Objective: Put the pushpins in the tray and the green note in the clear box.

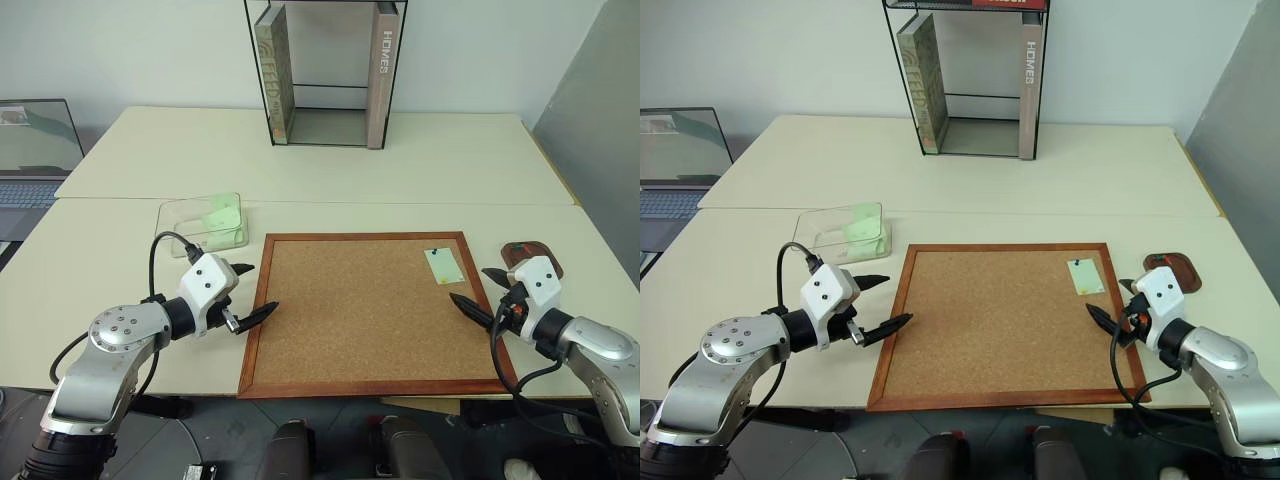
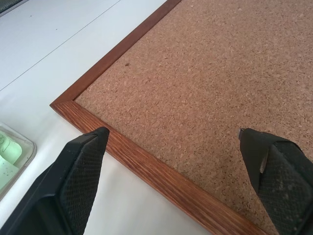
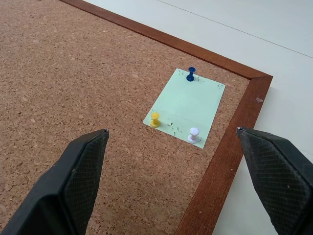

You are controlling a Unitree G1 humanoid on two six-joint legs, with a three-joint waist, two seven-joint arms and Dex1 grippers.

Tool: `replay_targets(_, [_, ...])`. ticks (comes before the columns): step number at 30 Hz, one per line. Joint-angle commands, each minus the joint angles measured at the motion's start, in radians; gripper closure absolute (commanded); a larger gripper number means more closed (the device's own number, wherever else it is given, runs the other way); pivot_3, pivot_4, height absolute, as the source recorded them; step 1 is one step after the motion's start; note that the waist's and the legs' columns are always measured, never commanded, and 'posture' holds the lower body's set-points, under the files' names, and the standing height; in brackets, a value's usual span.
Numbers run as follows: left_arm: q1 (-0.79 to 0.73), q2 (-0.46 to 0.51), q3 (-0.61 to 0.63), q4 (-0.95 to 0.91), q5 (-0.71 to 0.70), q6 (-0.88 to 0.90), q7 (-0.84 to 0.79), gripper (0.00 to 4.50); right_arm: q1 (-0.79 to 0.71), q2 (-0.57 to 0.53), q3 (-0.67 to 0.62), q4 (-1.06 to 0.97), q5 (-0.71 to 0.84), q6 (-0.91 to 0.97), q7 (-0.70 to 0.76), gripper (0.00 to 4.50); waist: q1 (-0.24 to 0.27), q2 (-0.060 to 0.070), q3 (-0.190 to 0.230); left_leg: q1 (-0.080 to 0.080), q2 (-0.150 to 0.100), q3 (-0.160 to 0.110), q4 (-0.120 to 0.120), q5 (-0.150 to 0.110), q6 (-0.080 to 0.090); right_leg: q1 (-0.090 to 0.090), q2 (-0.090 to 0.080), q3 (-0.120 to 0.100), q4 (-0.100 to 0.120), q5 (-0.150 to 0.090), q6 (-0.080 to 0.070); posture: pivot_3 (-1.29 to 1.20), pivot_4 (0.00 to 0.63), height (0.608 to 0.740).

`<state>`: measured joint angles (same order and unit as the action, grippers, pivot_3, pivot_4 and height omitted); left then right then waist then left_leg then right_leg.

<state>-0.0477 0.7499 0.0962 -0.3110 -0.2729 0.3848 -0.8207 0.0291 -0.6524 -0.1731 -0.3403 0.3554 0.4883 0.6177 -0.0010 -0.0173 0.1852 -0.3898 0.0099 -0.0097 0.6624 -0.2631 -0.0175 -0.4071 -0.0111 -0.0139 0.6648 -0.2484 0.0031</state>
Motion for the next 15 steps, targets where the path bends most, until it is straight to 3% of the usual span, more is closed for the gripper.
replay_targets(1, [0.0, 0.016, 0.016, -0.041, -0.018, -0.013, -0.021, 0.0, 0.0, -0.003, -0.012, -0.008, 0.0, -0.015, 0.009, 0.05, 0.0, 0.0, 0.0, 0.0, 0.0, 0.0, 0.0, 0.0, 0.0, 0.0, 0.0, 0.0, 0.0, 0.0, 0.0, 0.0, 0.15, 0.74])
replay_targets(15, [-0.017, 0.036, 0.017, -0.059, -0.038, 0.054, -0.045, 0.0, 0.01, 0.0, -0.011, -0.016, 0.001, -0.013, 0.02, 0.05, 0.0, 0.0, 0.0, 0.0, 0.0, 0.0, 0.0, 0.0, 0.0, 0.0, 0.0, 0.0, 0.0, 0.0, 0.0, 0.0, 0.15, 0.74])
